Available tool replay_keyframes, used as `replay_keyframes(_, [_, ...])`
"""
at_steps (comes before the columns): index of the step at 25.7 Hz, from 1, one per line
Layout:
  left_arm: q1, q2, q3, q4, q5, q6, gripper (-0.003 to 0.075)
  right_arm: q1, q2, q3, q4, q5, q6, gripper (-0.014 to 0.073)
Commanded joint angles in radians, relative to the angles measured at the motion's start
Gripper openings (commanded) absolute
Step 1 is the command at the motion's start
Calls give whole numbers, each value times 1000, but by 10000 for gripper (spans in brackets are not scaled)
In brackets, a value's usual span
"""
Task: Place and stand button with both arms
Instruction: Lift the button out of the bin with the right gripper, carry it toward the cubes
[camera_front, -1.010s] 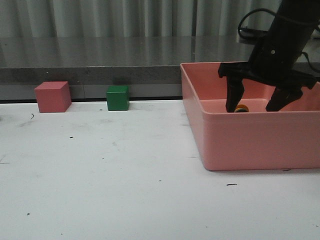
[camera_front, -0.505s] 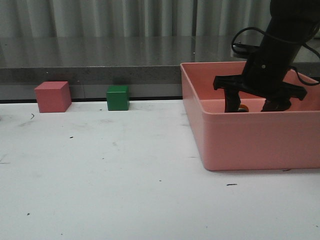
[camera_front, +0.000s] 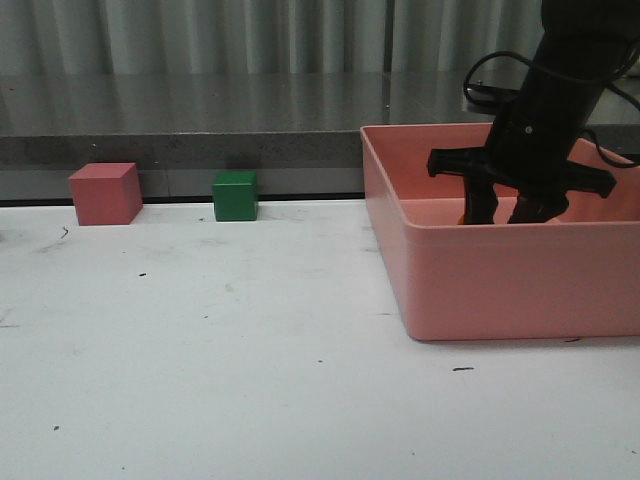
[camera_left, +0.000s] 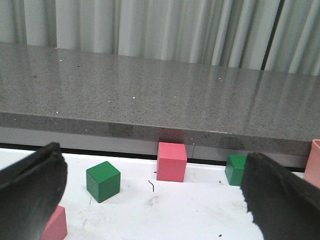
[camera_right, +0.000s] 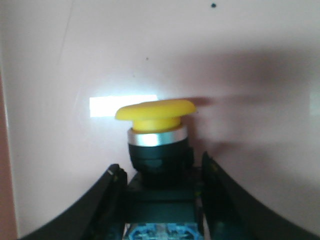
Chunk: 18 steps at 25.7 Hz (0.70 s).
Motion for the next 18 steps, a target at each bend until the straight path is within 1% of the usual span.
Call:
replay_keyframes(1, [0,12,-37,-9,-89,-3,679,-8,-126,-33,-1,-27,-1,231])
replay_keyframes(11, [0,12,-37,-9,-90,-3,679,5,-337,-33,8,-44,-1,231])
replay_keyframes(14, [0,12,-37,-9,-90,-3,679,29,-387,-33,28,-49,-1,231])
replay_keyframes(18, [0,12,-37,-9,-90,-3,679,92,-432,-33,43,-55,-5,231])
